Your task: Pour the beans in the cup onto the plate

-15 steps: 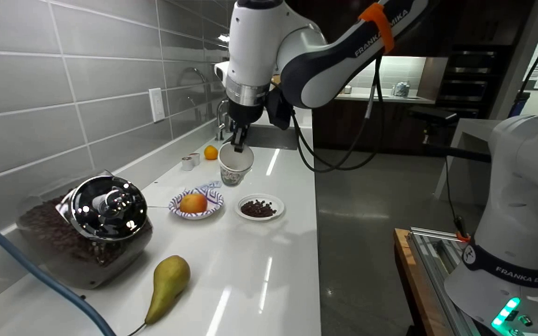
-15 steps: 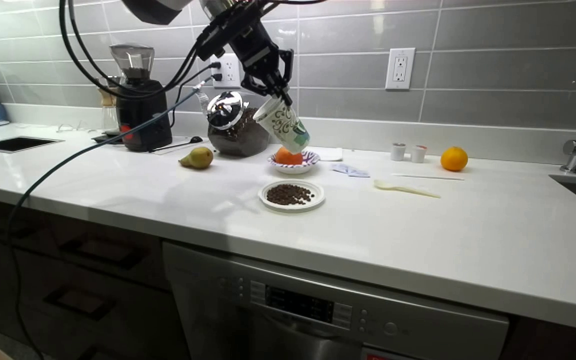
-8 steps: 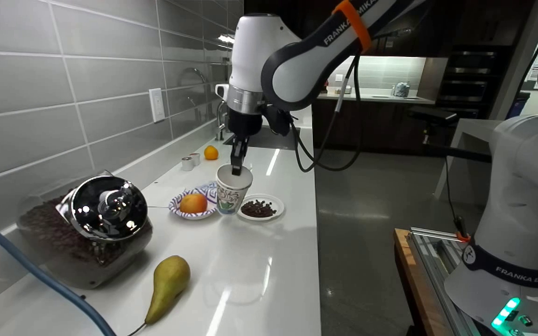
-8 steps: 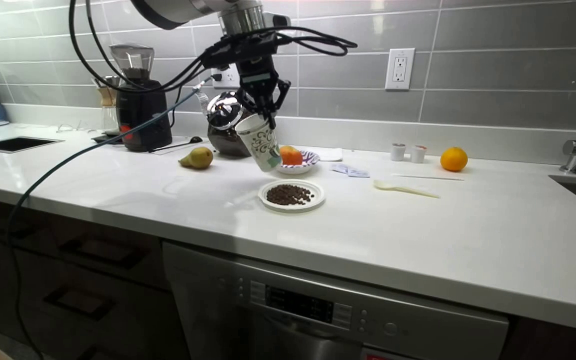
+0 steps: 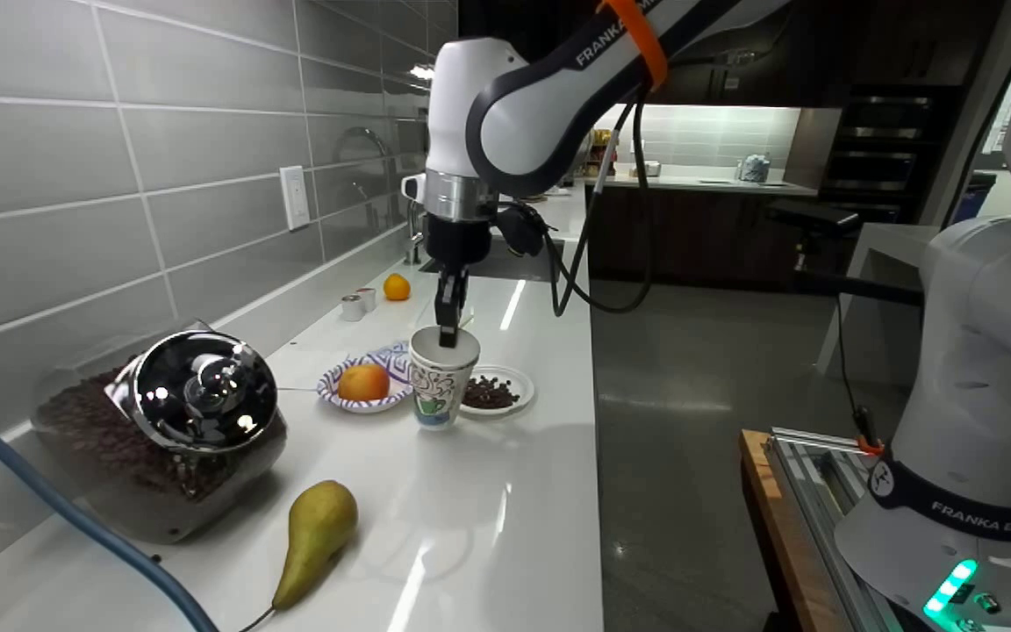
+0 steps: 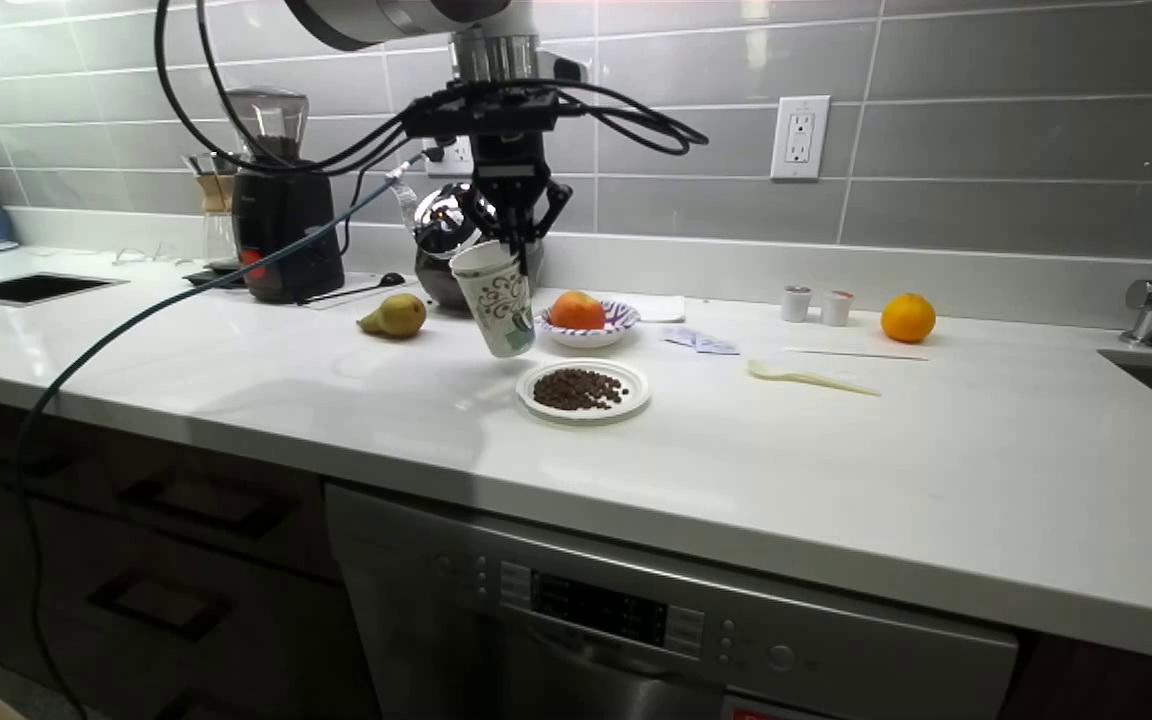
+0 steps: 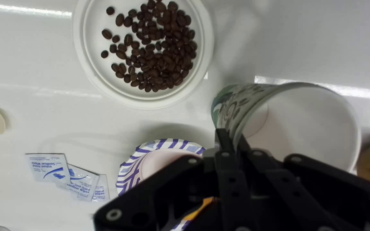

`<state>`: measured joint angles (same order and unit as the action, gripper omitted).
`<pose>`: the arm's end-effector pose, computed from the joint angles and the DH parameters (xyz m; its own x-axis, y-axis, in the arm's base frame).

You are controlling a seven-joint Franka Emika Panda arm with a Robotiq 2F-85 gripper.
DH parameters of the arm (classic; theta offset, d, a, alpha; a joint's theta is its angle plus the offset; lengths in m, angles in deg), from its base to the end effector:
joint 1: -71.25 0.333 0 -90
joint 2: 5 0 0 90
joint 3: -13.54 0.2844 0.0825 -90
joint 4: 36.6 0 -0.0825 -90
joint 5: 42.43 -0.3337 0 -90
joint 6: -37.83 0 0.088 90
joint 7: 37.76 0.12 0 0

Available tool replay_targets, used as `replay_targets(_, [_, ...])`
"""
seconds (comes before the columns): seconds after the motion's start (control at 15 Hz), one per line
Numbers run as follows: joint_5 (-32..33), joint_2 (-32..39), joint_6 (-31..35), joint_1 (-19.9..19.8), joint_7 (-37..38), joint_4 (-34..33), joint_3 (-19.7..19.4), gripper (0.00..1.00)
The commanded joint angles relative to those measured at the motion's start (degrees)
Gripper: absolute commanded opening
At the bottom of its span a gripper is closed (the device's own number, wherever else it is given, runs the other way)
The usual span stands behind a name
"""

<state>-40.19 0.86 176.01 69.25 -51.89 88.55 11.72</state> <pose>0.5182 -0.0350 0.3427 0.9715 0.2084 0.1126 0.2025 -0.9773 0.0621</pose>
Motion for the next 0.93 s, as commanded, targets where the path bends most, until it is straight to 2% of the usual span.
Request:
replay_targets(0.0, [-4.39,1.59,-1.79,-1.11,-4.30,-2.46,0.44,0.01])
replay_targets(0.07, [-4.84,1.75,-1.41,-1.35,-5.18,-2.54,0.37,0.23])
replay_targets(0.4, [-2.76,1.94,-1.54,-1.74,-5.01,-2.94,-0.04,0.56])
replay_targets(0.53, [0.56,1.27,-1.58,-0.99,-3.55,-2.66,-0.04,0.70])
replay_targets(0.6, [0.07,0.58,-1.51,-0.85,-5.20,-2.18,0.50,0.78])
replay_targets(0.8, [10.20,-1.30,-1.77,1.46,0.14,-0.91,0.64,0.98])
replay_targets(0.87, [14.01,-2.15,-1.74,2.39,2.04,-0.46,0.86,1.00])
